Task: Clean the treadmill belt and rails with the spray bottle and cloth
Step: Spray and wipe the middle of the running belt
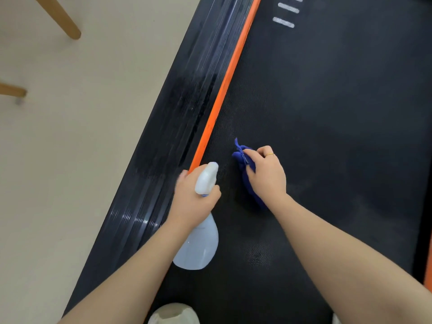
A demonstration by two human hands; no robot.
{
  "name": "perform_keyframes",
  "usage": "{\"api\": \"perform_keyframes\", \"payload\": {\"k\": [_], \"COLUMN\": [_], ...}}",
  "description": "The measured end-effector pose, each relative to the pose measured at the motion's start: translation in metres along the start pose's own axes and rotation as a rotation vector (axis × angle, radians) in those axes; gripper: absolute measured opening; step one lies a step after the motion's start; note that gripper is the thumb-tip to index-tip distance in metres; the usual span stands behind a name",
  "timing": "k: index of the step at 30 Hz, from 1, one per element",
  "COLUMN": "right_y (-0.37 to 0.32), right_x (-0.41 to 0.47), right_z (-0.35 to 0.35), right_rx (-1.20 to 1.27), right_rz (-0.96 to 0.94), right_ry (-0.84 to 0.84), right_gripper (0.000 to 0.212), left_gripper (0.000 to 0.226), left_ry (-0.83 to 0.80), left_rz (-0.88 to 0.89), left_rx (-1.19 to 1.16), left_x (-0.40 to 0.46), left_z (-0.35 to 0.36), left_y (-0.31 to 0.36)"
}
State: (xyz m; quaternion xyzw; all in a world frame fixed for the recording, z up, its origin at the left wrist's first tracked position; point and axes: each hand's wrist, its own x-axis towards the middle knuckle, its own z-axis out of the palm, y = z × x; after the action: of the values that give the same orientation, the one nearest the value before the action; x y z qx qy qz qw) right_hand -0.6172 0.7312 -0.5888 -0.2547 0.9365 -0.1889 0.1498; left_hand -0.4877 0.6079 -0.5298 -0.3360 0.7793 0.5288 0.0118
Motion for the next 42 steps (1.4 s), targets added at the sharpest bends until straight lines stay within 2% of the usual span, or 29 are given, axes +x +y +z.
{"api": "perform_keyframes", "payload": {"k": [1, 3, 6, 10, 15, 18, 21, 26, 28, 31, 33, 35, 37, 40, 42], "right_y": [0.002, 0.010, 0.028, 0.039, 0.037, 0.034, 0.023, -0.005, -0.012, -0.021, -0.029, -0.035, -0.035, -0.029, -0.026], "right_x": [0.002, 0.005, 0.007, 0.010, 0.011, 0.014, 0.014, 0.038, 0.071, 0.130, 0.142, 0.122, 0.083, 0.073, 0.093], "right_z": [-0.004, -0.017, -0.033, -0.044, -0.044, -0.038, -0.021, 0.006, 0.001, -0.009, -0.007, 0.003, 0.013, 0.008, 0.004], "right_rx": [0.021, 0.063, 0.072, 0.094, 0.123, 0.105, 0.005, -0.199, -0.193, -0.182, -0.181, -0.104, -0.018, -0.042, -0.084], "right_rz": [0.012, 0.052, 0.123, 0.185, 0.113, -0.037, -0.309, -0.559, -0.452, -0.058, 0.030, -0.079, -0.237, -0.387, -0.367], "right_ry": [0.006, 0.042, 0.079, 0.071, 0.068, 0.072, -0.001, -0.017, 0.000, 0.117, 0.135, 0.132, 0.029, -0.078, -0.087], "right_gripper": [0.033, 0.035, 0.036, 0.036, 0.035, 0.034, 0.035, 0.040, 0.033, 0.027, 0.029, 0.027, 0.027, 0.031, 0.029], "left_gripper": [0.013, 0.016, 0.004, 0.025, 0.022, 0.010, 0.018, 0.024, 0.023, 0.023, 0.020, 0.034, 0.047, 0.052, 0.051], "left_ry": [-0.028, -0.059, -0.031, 0.024, 0.074, 0.120, 0.190, 0.195, 0.213, 0.192, 0.152, 0.117, 0.105, 0.079, 0.075], "left_rz": [0.013, -0.008, -0.103, -0.170, -0.204, -0.200, -0.216, -0.172, -0.196, -0.221, -0.228, -0.245, -0.238, -0.252, -0.248], "left_rx": [-0.030, -0.003, 0.039, -0.001, -0.046, -0.053, -0.090, -0.049, -0.054, -0.054, -0.039, -0.001, 0.046, 0.078, 0.072], "left_x": [0.002, 0.017, 0.054, 0.089, 0.078, 0.049, 0.042, 0.058, 0.063, 0.066, 0.068, 0.069, 0.070, 0.068, 0.066], "left_z": [0.004, 0.011, 0.024, 0.040, 0.041, 0.032, 0.018, -0.005, -0.012, -0.013, -0.010, -0.008, -0.009, -0.012, -0.012], "left_y": [0.009, 0.028, 0.046, 0.056, 0.059, 0.043, 0.034, 0.029, 0.024, 0.022, 0.021, 0.021, 0.025, 0.034, 0.034]}}
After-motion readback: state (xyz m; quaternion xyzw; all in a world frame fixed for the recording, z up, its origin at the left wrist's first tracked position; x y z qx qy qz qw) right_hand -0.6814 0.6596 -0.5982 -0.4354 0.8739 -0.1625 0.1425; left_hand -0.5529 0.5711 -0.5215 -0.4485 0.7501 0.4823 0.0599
